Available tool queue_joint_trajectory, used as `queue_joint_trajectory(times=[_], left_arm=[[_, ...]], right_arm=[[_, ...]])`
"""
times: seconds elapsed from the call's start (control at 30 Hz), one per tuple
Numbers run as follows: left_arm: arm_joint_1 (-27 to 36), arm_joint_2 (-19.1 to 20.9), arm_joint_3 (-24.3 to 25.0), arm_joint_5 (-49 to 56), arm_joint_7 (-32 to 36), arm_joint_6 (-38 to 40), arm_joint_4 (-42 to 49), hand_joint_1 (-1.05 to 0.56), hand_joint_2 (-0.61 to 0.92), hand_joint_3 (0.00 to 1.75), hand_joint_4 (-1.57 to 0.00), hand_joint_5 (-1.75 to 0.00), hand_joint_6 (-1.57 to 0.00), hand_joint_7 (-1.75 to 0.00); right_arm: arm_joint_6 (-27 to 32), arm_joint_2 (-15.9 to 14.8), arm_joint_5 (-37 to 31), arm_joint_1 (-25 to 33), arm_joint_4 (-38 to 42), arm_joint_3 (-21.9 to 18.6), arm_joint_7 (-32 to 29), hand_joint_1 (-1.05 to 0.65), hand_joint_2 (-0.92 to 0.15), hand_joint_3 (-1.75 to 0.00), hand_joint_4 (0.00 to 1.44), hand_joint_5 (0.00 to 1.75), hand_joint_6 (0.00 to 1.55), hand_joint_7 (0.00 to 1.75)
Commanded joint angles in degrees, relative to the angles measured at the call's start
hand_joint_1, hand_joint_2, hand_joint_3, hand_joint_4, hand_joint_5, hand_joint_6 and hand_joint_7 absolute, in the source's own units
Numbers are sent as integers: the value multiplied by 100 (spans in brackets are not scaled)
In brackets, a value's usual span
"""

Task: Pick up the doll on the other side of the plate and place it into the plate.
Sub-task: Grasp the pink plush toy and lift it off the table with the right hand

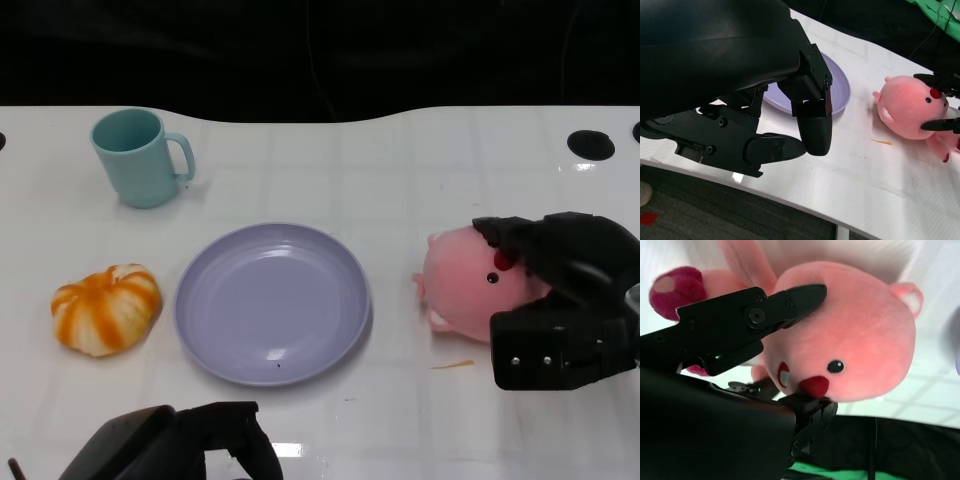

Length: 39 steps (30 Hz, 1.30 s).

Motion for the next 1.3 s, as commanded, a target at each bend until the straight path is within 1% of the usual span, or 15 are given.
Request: queue_joint_trajectory(times=[0.03,0.07,0.17,0.27,0.3,0.33,0.37,0.4,0.43,0.5,0.6,0.77,0.9,1.07,1.3], left_arm=[[58,31,32,34,-30,32,-114,-30,92,42,-61,-168,-68,-104],[66,32,37,31,-30,31,-123,-30,92,42,-61,-168,-68,-104],[107,39,47,33,-43,52,-184,-29,92,42,-61,-168,-68,-103],[136,71,58,66,-55,46,-246,-29,92,42,-62,-168,-69,-103],[138,74,77,34,-62,42,-246,-29,92,42,-62,-168,-69,-103],[139,75,89,8,-67,40,-244,-29,92,42,-62,-168,-69,-103],[134,87,99,6,-56,8,-214,-28,92,42,-62,-168,-69,-103],[129,99,110,3,-46,-25,-186,-28,92,41,-62,-168,-69,-103],[125,105,116,1,-38,-46,-166,-28,92,41,-62,-167,-69,-103],[125,101,120,-11,-43,-37,-169,-29,92,41,-62,-167,-69,-102],[102,84,104,11,-83,49,-236,-28,92,42,-63,-167,-69,-102],[22,72,69,49,-96,103,-249,-28,92,40,-63,-168,-70,-102],[-7,58,23,106,-78,150,-238,-29,92,40,-63,-166,-70,-102],[-38,34,-41,159,-64,193,-221,-28,92,40,-63,-166,-70,-101],[-92,12,-138,232,-17,187,-179,-27,92,39,-64,-166,-71,-101]], right_arm=[[-170,40,229,134,200,-72,-172,-45,-85,0,91,37,86,10],[-244,65,327,151,233,-118,-252,-36,-87,0,86,64,93,10],[-287,128,612,205,153,-264,-285,-23,-89,-1,76,118,104,10],[-293,94,578,219,47,-235,-295,-14,-92,-6,80,144,116,14],[-321,86,561,191,76,-210,-291,-12,-92,-9,83,148,121,17],[-344,82,552,170,104,-194,-288,-11,-84,-30,86,152,125,23],[-398,72,497,136,160,-155,-343,-10,-70,-59,88,154,126,29],[-405,72,427,107,183,-119,-399,-12,-56,-84,88,166,118,61],[-395,78,373,89,193,-99,-443,-14,-52,-93,88,170,103,98],[-324,104,336,72,172,-94,-454,-16,-49,-103,88,174,82,146],[-315,125,314,61,122,-112,-557,-18,-48,-107,87,175,74,162],[-457,154,242,72,120,-163,-1002,-18,-44,-111,90,175,71,173],[-591,191,303,66,214,-228,-1345,-17,-37,-127,96,175,72,175],[-954,227,463,98,301,-375,-1790,-15,-34,-130,96,175,74,175],[-1359,266,880,205,38,-683,-1900,-9,-27,-142,99,175,76,174]])
